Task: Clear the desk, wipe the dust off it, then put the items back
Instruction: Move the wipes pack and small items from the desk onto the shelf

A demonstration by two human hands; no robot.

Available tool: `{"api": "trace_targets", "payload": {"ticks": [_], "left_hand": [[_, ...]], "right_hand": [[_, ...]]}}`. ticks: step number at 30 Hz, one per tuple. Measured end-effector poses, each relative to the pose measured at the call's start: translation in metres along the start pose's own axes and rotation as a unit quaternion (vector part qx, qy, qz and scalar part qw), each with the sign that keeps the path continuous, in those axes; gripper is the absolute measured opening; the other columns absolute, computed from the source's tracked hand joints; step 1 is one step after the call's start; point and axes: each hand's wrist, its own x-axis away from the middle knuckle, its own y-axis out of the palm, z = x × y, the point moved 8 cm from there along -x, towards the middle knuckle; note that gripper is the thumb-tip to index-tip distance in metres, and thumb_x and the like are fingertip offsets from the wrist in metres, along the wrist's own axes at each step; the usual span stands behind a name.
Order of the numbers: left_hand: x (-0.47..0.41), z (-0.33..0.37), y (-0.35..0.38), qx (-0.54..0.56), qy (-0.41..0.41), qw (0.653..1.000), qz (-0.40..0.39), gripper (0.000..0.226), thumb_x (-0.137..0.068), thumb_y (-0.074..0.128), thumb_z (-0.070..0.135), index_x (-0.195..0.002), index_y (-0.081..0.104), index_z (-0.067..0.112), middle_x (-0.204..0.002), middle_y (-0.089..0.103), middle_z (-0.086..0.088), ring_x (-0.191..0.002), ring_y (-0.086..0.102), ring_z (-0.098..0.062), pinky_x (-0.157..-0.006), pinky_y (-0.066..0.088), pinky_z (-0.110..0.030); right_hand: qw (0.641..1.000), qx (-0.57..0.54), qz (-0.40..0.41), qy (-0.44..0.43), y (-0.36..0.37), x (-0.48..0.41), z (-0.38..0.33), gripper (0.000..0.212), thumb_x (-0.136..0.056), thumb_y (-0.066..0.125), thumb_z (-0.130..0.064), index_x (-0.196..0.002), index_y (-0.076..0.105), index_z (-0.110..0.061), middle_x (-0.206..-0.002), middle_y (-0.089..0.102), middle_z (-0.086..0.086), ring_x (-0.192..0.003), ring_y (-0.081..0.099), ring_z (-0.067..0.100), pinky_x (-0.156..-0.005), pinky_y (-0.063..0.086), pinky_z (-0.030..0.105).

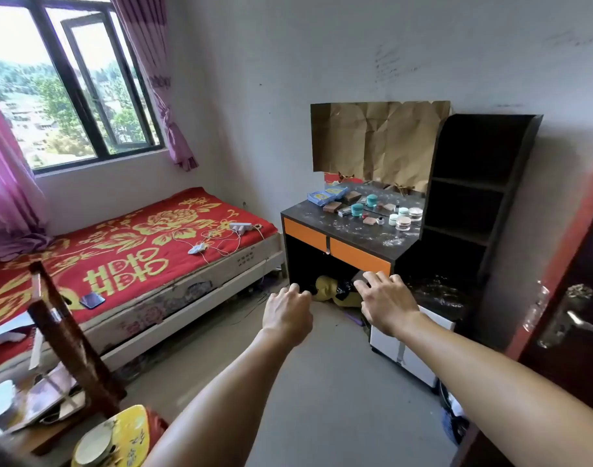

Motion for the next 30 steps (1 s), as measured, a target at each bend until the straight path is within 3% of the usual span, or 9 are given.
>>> {"api": "trace_targets", "payload": {"ticks": [14,30], "left_hand": [[-0.183,-0.072,0.058,0.022,-0.007,1.000,0.002,0.018,-0.091,0.045,0.023,-0.099,0.059,0.014,-0.099,0.055,-0.006,-0.094,0.057,-0.028,-0.072,0.036,-0.034],[-0.460,-0.175,0.139,0.051,0.030,0.997,-0.052,0.014,-0.088,0.045,0.021,-0.090,0.056,0.014,-0.096,0.056,-0.005,-0.090,0.059,-0.030,-0.069,0.042,-0.036]], "right_hand": [[0.999,-0.025,-0.011,-0.029,0.070,-0.195,0.023,0.034,-0.090,0.044,-0.028,-0.121,0.049,-0.015,-0.118,0.053,0.008,-0.109,0.050,0.028,-0.087,0.043,0.039],[0.993,-0.085,-0.066,0.052,0.172,-0.455,0.075,0.034,-0.091,0.044,-0.030,-0.123,0.049,-0.018,-0.120,0.053,0.004,-0.112,0.050,0.024,-0.091,0.044,0.037]]}}
